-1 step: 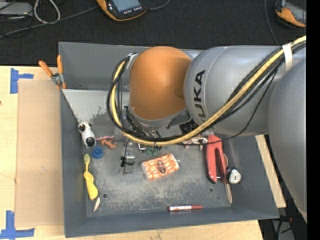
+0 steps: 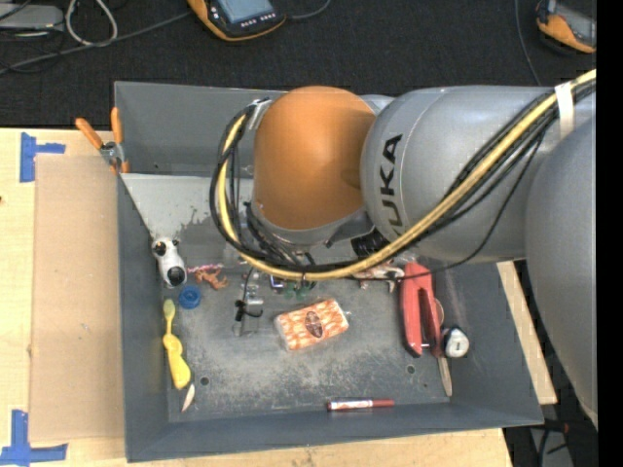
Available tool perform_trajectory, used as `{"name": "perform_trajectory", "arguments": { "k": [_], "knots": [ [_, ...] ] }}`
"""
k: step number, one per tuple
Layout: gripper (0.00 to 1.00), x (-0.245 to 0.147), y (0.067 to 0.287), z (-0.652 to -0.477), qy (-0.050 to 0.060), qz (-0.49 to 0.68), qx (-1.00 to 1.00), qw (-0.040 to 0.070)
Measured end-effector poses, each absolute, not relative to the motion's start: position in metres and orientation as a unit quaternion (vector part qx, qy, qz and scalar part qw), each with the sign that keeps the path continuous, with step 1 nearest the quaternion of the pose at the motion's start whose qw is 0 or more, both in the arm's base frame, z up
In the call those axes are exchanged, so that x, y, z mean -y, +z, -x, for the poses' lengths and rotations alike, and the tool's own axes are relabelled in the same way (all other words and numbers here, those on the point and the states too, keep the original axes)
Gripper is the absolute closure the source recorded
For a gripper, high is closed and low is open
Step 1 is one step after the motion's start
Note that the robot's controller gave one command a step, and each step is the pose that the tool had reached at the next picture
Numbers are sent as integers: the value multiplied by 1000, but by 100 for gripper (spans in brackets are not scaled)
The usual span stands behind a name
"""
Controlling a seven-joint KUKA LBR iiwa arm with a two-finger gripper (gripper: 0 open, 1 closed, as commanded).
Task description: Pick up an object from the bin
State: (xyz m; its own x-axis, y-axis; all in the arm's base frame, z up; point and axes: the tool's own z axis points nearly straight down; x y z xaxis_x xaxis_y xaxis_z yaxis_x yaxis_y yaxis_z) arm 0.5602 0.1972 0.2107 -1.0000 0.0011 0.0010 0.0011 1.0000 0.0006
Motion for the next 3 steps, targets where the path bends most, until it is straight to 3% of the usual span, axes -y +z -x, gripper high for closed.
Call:
{"name": "perform_trajectory", "arguments": {
  "k": [1,2,3],
  "knots": [
    [0,-146,207,-582,-1,-37,999,0],
    [0,-116,196,-591,0,-46,999,1],
    [0,-78,166,-589,0,-169,986,0]
  ]
}}
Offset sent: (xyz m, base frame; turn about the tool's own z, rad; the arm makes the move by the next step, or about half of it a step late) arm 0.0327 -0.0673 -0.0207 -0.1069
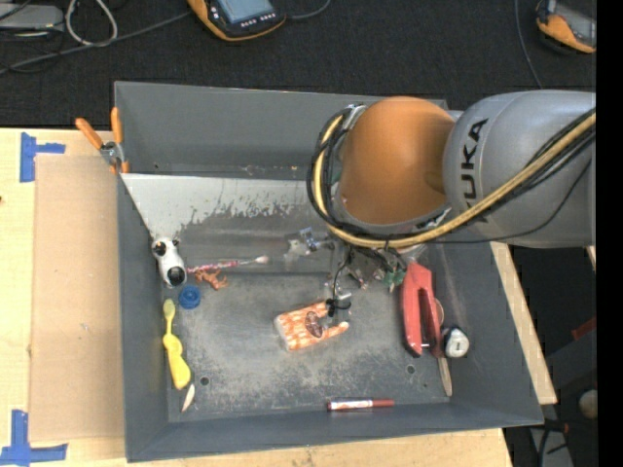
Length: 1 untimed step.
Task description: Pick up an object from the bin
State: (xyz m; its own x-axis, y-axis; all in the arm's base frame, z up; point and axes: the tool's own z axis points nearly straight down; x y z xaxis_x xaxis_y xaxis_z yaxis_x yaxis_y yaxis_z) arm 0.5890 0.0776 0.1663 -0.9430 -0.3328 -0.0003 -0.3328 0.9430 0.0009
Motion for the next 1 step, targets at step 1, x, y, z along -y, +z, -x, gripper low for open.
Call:
{"name": "perform_trajectory", "arguments": {
  "k": [1],
  "knots": [
    [0,-53,145,-579,2,65,-998,0]
  ]
}}
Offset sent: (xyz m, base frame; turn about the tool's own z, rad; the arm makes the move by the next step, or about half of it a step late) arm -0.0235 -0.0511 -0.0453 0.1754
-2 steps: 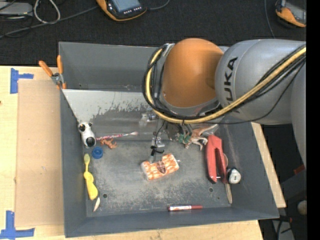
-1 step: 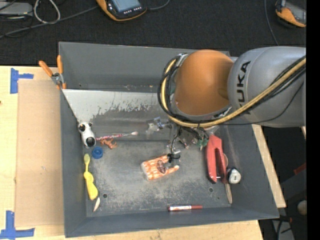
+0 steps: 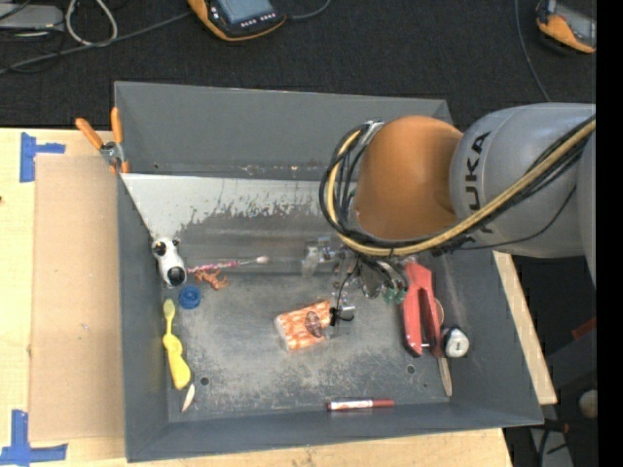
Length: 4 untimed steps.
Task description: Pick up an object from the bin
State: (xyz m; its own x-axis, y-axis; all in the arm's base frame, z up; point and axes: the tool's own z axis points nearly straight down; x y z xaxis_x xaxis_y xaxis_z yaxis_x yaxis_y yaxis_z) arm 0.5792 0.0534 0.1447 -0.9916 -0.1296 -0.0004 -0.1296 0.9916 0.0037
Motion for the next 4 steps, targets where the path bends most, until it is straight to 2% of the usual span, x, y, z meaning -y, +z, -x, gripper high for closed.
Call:
{"name": "perform_trajectory", "arguments": {
  "k": [1,2,3,4],
  "knots": [
    [0,-39,130,-571,1,35,-999,-1],
    [100,-30,70,-547,2,73,-997,0],
    [100,-30,70,-547,2,72,-997,0],
    [100,-39,132,-544,2,82,-997,-3]
  ]
}}
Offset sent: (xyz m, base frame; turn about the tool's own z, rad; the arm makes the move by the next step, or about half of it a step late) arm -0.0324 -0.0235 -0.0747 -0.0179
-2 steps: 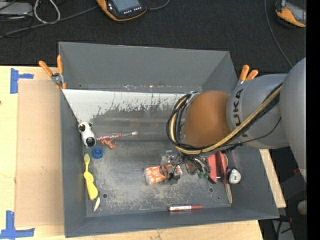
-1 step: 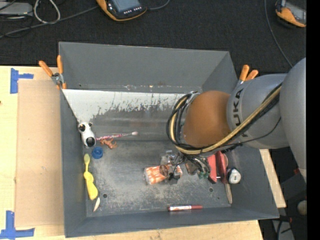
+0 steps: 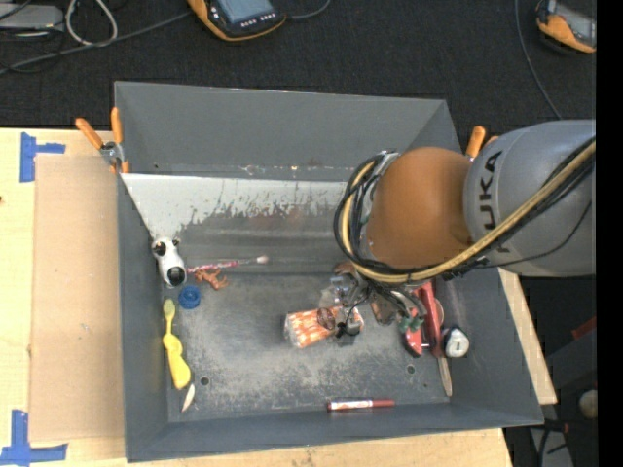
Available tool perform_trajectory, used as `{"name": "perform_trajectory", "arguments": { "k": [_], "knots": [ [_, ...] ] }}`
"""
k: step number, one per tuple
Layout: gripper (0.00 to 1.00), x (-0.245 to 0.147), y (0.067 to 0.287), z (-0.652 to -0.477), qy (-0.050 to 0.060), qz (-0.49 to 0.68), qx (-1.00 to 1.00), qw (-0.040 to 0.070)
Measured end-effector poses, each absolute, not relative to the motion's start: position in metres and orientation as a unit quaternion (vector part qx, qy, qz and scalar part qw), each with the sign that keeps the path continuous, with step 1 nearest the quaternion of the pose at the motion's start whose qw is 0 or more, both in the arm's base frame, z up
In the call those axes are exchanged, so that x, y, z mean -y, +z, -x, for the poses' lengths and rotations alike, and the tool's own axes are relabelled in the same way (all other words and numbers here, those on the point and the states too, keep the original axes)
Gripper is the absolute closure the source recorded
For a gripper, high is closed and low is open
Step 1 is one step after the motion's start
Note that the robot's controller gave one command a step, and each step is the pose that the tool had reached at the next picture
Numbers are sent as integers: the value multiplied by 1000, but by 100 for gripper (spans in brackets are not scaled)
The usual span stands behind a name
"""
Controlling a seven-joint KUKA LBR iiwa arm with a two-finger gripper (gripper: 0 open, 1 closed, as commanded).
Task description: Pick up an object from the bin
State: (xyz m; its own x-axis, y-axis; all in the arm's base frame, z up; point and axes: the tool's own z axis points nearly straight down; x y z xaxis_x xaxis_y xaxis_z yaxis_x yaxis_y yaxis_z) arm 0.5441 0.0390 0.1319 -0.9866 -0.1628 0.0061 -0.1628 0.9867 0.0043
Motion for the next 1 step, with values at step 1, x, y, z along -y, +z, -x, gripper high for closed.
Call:
{"name": "perform_trajectory", "arguments": {
  "k": [1],
  "knots": [
    [100,-41,209,-558,-2,-48,999,4]
  ]
}}
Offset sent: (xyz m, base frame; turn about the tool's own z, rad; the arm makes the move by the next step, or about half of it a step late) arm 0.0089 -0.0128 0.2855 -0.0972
